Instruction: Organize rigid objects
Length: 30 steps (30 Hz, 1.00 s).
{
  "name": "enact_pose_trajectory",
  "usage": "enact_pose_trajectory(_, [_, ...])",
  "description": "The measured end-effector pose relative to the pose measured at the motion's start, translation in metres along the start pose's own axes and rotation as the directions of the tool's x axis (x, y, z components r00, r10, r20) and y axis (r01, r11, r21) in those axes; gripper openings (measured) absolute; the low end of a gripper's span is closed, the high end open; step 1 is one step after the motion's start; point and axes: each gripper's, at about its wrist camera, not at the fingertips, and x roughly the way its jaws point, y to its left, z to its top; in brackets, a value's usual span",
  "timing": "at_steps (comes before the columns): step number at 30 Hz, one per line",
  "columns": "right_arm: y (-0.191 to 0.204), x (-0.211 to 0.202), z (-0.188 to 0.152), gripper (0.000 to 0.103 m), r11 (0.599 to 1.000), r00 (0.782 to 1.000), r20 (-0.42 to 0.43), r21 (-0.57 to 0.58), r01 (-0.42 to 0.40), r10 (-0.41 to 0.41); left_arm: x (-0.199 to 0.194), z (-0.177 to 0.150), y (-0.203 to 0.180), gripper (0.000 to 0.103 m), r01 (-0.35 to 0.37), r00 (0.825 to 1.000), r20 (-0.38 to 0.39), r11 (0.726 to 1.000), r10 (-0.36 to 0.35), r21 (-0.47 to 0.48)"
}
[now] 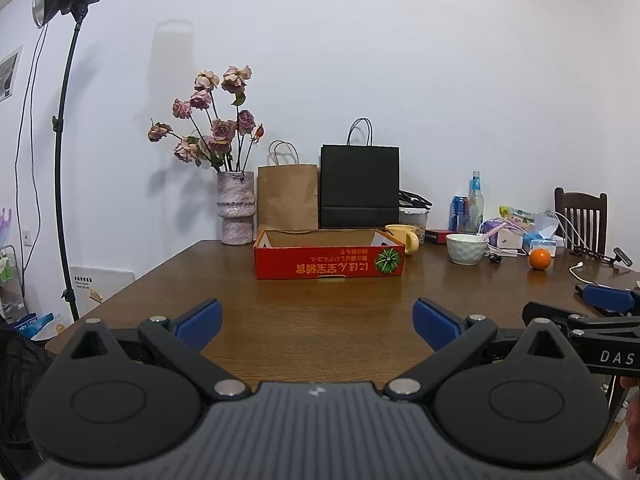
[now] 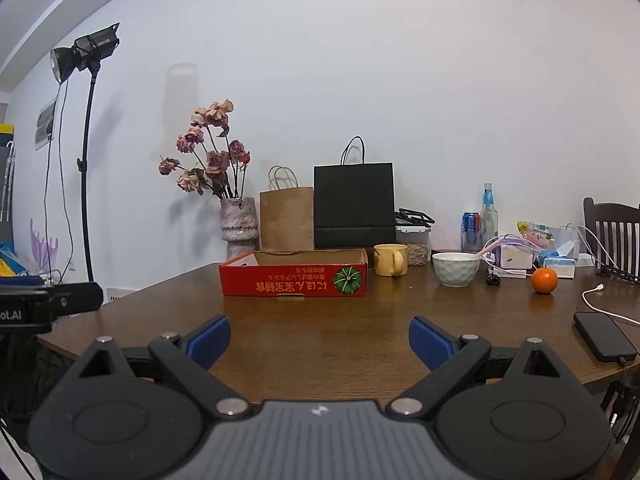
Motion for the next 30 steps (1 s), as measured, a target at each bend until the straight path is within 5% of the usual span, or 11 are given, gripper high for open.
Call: enact_pose_trajectory(30, [0.0028, 0.0021, -0.0037, 0.096, 1.0, 1.0, -0.008, -0.005, -0.001, 0.001, -0.0027, 0.0001, 0.0022, 0.103, -0.009, 1.0, 0.01, 1.0, 0.009, -0.001])
